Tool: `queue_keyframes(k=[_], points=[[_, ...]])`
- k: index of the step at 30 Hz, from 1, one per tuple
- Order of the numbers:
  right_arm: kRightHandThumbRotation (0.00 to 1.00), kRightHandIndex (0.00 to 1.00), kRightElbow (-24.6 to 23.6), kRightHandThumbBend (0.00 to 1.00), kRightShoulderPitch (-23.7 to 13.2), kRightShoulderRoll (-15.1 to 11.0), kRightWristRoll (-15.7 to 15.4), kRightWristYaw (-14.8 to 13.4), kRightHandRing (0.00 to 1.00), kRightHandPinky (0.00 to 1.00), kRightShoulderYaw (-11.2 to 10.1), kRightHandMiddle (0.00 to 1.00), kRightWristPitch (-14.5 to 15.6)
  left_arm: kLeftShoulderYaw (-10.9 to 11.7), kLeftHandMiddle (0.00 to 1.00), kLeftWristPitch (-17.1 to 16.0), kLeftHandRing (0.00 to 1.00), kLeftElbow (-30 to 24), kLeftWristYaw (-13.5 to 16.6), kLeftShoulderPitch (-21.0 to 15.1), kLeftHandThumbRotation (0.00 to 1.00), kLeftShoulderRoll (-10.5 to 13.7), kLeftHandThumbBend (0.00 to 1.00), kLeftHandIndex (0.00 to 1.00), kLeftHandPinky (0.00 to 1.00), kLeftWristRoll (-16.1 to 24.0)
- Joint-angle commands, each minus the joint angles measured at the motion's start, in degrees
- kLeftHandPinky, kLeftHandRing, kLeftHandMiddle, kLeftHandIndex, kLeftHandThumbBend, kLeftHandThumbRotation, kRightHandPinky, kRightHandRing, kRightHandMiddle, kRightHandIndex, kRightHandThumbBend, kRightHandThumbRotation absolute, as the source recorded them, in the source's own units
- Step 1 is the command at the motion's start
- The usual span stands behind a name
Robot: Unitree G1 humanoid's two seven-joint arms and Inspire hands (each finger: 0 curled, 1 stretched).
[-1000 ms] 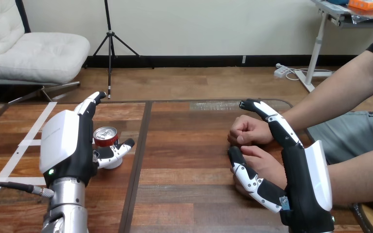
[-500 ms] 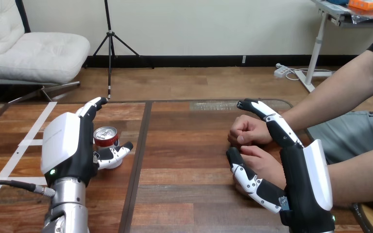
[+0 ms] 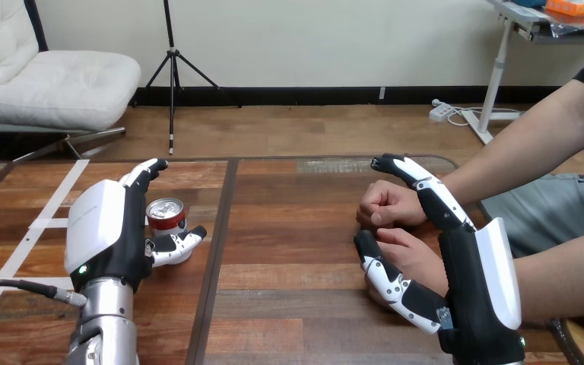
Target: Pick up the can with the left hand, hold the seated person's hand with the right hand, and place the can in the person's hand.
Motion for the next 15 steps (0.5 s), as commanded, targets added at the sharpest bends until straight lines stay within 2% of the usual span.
queue_keyframes(k=[1,15], points=[[0.0,0.79,-2.53,0.43,-0.94,0.18,-0.44,-0.72,0.84,0.83,-0.55,0.85,0.38,-0.61,0.83,0.06,0.79,1.38,-0.29,-5.2,0.11,2.24,0.69,0.82,0.67,0.1],[0.0,0.79,-3.01,0.43,-0.62,0.1,0.07,-0.23,0.85,0.83,-0.44,0.85,0.81,-1.23,0.85,0.63,0.81,3.71,-2.52,-6.68,0.1,3.18,0.68,0.83,0.69,-0.41]])
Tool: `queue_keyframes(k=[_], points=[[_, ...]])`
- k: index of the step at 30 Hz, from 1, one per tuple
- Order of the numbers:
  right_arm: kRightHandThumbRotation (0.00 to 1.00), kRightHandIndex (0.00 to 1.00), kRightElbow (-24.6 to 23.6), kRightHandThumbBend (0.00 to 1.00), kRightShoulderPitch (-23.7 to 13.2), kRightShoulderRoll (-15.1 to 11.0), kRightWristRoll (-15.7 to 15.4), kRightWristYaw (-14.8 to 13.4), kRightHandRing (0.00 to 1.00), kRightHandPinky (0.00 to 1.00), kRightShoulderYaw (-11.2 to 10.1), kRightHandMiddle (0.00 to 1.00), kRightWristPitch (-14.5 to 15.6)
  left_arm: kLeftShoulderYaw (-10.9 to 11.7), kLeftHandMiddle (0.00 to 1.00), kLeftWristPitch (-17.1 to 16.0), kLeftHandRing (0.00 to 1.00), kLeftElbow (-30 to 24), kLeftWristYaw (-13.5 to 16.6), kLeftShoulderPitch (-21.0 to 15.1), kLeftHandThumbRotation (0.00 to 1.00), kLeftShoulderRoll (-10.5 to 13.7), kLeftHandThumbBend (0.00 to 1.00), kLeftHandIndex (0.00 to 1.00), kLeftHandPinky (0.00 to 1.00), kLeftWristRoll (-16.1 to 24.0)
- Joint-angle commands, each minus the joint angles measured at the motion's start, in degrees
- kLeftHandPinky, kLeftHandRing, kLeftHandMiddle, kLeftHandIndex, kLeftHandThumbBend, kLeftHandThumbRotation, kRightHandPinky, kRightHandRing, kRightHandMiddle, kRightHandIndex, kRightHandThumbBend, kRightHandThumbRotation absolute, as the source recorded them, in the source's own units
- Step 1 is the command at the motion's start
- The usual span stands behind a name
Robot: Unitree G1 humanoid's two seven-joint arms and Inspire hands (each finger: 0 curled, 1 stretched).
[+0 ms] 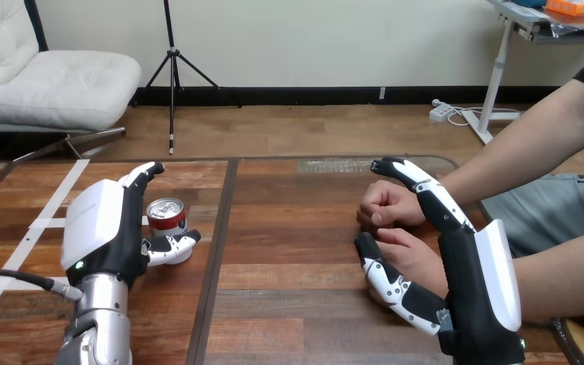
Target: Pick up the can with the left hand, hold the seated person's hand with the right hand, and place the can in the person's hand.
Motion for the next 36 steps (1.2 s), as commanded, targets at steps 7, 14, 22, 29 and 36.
queue_keyframes(k=[7,14,22,29,36], points=[[0.0,0.79,-3.57,0.43,-0.69,-0.11,0.23,0.13,0.85,0.84,-0.47,0.86,0.82,-1.34,0.85,-0.61,0.81,2.52,-0.5,-5.47,0.09,1.73,0.69,0.84,0.69,-0.32],[0.0,0.79,-4.05,0.43,-0.48,-0.44,-0.36,0.05,0.85,0.84,-0.52,0.86,1.29,-1.57,0.85,-1.16,0.8,4.06,-0.22,-6.18,0.08,1.92,0.7,0.83,0.69,-0.48],[0.0,0.79,-4.42,0.43,-0.19,-0.69,-0.24,0.21,0.85,0.84,-0.44,0.86,1.71,-2.02,0.84,-1.19,0.8,5.88,-0.05,-7.11,0.08,2.17,0.7,0.83,0.68,-0.56],[0.0,0.79,-4.59,0.43,-0.07,-0.76,-0.13,0.27,0.85,0.84,-0.37,0.85,1.87,-2.42,0.84,-1.52,0.8,7.23,0.45,-7.73,0.08,2.44,0.7,0.83,0.68,-0.68],[0.0,0.79,-4.55,0.43,-0.04,-0.84,0.09,0.37,0.85,0.84,-0.33,0.85,1.84,-2.62,0.84,-2.12,0.79,8.39,1.47,-8.24,0.08,2.38,0.69,0.83,0.68,-1.21]])
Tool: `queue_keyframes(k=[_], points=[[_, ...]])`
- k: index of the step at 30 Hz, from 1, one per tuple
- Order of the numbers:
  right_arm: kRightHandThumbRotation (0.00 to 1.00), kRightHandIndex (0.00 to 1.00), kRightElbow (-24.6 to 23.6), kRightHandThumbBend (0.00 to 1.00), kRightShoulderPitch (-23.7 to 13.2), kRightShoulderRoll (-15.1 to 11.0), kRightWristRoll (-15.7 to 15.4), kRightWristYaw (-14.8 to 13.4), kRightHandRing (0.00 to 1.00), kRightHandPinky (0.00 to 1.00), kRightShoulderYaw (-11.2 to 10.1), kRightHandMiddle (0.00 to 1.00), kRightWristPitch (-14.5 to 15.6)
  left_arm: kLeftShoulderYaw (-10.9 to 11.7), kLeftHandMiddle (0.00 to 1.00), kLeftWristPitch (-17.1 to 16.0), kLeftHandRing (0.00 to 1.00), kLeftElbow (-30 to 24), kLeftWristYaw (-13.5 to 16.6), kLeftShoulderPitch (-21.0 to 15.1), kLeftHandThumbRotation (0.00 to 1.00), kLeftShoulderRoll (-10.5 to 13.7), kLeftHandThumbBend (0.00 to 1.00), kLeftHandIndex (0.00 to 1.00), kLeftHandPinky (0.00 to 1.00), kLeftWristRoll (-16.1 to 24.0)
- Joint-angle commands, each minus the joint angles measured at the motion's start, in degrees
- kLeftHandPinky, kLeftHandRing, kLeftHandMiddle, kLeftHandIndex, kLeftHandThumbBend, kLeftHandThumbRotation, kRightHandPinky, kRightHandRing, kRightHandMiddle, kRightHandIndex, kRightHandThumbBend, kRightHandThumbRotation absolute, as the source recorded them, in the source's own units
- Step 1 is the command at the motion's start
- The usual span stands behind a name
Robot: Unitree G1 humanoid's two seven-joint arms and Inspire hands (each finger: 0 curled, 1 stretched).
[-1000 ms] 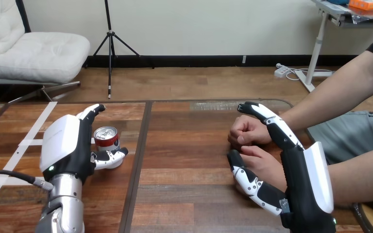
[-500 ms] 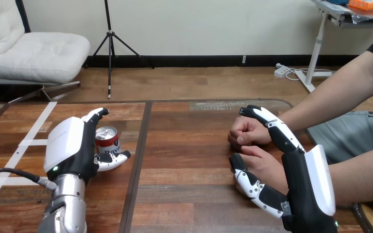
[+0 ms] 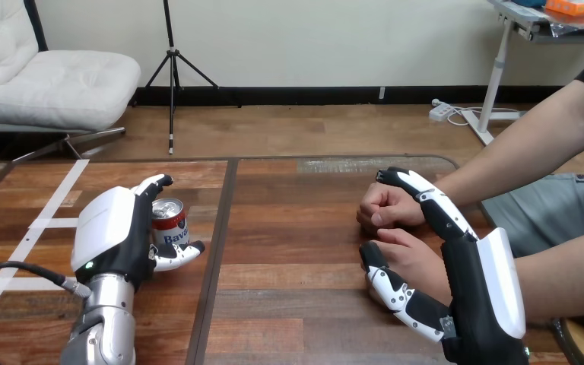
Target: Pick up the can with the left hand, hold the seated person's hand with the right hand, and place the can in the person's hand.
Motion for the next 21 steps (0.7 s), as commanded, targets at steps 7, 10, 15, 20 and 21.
queue_keyframes(k=[7,10,15,20,21], points=[[0.0,0.79,-3.56,0.44,-1.84,-0.19,0.54,0.39,0.85,0.84,-0.42,0.85,-0.15,-0.66,0.83,-2.71,0.78,2.66,3.39,-5.65,0.07,1.02,0.69,0.82,0.67,-0.69],[0.0,0.79,-3.56,0.44,-1.86,-0.2,0.55,0.39,0.85,0.84,-0.43,0.85,-0.22,-0.87,0.83,-3.06,0.78,3.38,3.97,-5.98,0.07,1.03,0.69,0.81,0.66,-0.62],[0.0,0.79,-3.61,0.44,-1.77,-0.18,0.74,0.53,0.85,0.84,-0.38,0.85,-0.16,-1.06,0.82,-2.88,0.77,4.14,4.3,-6.49,0.08,0.79,0.68,0.8,0.66,-0.79],[0.0,0.79,-3.69,0.44,-1.7,-0.25,0.78,0.66,0.86,0.84,-0.37,0.85,-0.09,-1.3,0.82,-2.91,0.77,4.87,4.88,-6.94,0.08,0.66,0.68,0.79,0.65,-0.85],[0.0,0.79,-3.69,0.44,-1.68,-0.27,0.75,0.66,0.86,0.84,-0.39,0.85,-0.08,-1.31,0.82,-3.08,0.77,5.21,5.17,-7.09,0.08,0.58,0.68,0.79,0.65,-0.94]])
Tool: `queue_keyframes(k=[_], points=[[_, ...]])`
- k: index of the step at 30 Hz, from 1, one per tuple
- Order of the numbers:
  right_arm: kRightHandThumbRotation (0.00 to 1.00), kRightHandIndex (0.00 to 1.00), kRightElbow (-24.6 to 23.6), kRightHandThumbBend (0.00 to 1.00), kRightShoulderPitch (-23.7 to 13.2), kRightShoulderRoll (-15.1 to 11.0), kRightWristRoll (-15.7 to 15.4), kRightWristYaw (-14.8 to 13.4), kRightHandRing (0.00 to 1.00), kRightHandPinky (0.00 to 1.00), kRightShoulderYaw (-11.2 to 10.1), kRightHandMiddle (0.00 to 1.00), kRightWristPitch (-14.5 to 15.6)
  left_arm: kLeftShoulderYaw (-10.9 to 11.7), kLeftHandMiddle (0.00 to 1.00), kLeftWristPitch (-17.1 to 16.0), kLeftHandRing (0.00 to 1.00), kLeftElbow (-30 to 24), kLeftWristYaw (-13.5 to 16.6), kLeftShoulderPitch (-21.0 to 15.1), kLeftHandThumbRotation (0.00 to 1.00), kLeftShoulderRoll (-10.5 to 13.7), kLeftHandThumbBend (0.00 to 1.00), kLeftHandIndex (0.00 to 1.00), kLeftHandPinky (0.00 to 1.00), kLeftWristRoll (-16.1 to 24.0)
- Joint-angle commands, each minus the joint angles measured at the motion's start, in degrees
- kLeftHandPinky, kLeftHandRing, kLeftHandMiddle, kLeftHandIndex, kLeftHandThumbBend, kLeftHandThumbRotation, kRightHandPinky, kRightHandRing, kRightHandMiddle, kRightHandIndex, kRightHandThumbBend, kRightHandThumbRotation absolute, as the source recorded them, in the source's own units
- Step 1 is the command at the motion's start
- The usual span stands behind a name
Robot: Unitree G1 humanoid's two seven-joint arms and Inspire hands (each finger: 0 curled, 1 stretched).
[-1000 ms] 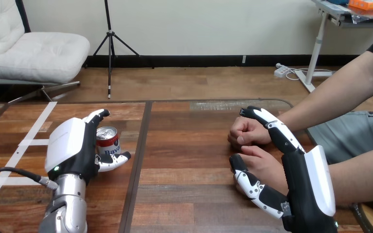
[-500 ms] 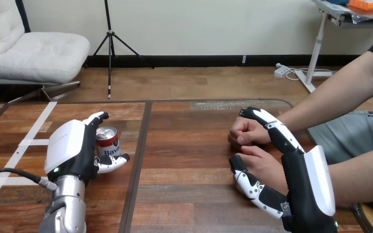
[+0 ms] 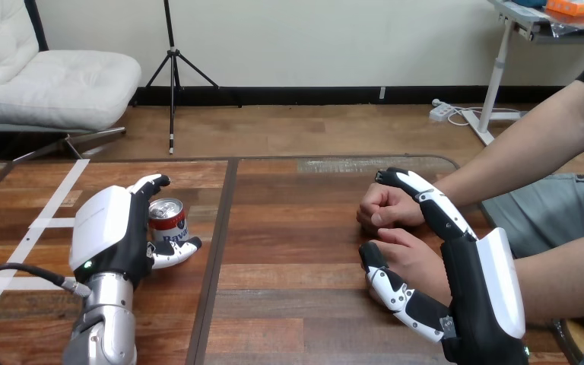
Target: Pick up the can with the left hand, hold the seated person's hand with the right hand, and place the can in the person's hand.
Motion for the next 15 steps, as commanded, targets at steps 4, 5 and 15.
queue_keyframes(k=[4,5,15], points=[[0.0,0.79,-3.63,0.44,-1.69,-0.23,0.41,0.3,0.86,0.84,-0.42,0.85,-0.13,-0.99,0.81,-1.78,0.76,1.83,2.37,-5.56,0.07,0.37,0.68,0.79,0.65,-0.31],[0.0,0.79,-3.61,0.44,-1.69,-0.23,0.4,0.28,0.86,0.84,-0.43,0.85,-0.14,-1.02,0.81,-1.85,0.76,2.08,2.53,-5.67,0.07,0.35,0.69,0.78,0.64,-0.36],[0.0,0.79,-3.67,0.43,-1.47,-0.19,0.52,0.39,0.86,0.84,-0.46,0.85,0.05,-1.24,0.79,-2.35,0.74,4.36,4.3,-6.65,0.05,0.08,0.68,0.76,0.62,-1.2]])
